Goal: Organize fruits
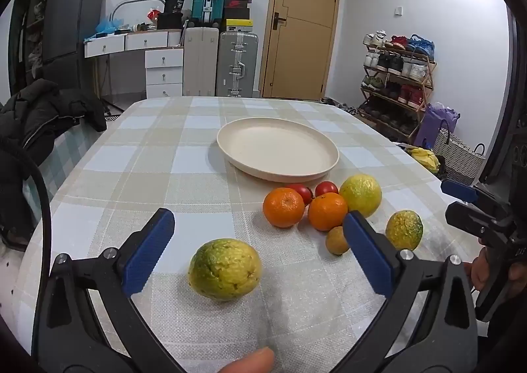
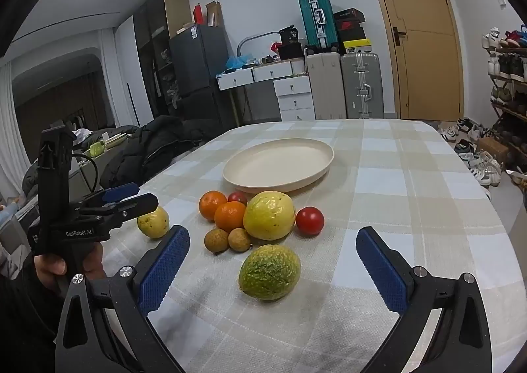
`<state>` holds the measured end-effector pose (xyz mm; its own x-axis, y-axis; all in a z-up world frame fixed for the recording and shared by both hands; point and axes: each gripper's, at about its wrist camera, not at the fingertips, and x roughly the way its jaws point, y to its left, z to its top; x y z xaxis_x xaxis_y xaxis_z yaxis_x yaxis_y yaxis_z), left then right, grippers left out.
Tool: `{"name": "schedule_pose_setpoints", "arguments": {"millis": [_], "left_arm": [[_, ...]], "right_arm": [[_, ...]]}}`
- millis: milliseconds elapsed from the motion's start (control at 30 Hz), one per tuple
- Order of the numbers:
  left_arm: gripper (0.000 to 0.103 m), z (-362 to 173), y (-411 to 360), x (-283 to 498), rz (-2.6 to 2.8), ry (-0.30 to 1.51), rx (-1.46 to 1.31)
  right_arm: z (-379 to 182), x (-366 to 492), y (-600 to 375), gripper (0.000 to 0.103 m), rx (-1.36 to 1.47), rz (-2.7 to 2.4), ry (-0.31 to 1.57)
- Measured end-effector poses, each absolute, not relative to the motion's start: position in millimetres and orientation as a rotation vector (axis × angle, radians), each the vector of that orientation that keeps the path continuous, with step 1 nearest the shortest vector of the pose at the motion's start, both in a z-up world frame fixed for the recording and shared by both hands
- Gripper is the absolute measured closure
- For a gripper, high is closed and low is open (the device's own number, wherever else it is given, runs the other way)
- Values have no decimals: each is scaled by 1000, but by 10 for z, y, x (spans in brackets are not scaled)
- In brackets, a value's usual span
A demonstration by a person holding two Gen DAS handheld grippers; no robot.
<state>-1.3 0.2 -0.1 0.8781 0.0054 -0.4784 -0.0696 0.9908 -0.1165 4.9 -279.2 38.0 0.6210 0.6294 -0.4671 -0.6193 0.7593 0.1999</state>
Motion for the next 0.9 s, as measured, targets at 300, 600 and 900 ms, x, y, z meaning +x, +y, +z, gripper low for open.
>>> {"name": "schedule_pose_setpoints", "arguments": {"millis": [300, 600, 900], "left_arm": [[1, 31, -23, -56, 41, 497, -122], [1, 41, -80, -63, 43, 498, -104], [1, 34, -109, -60, 50, 500, -97]], "right_arm": [[403, 44, -2821, 0, 39, 720, 537], [384, 51, -2823, 0, 37, 719, 535], [374, 42, -2810, 0, 30, 713, 537]]}}
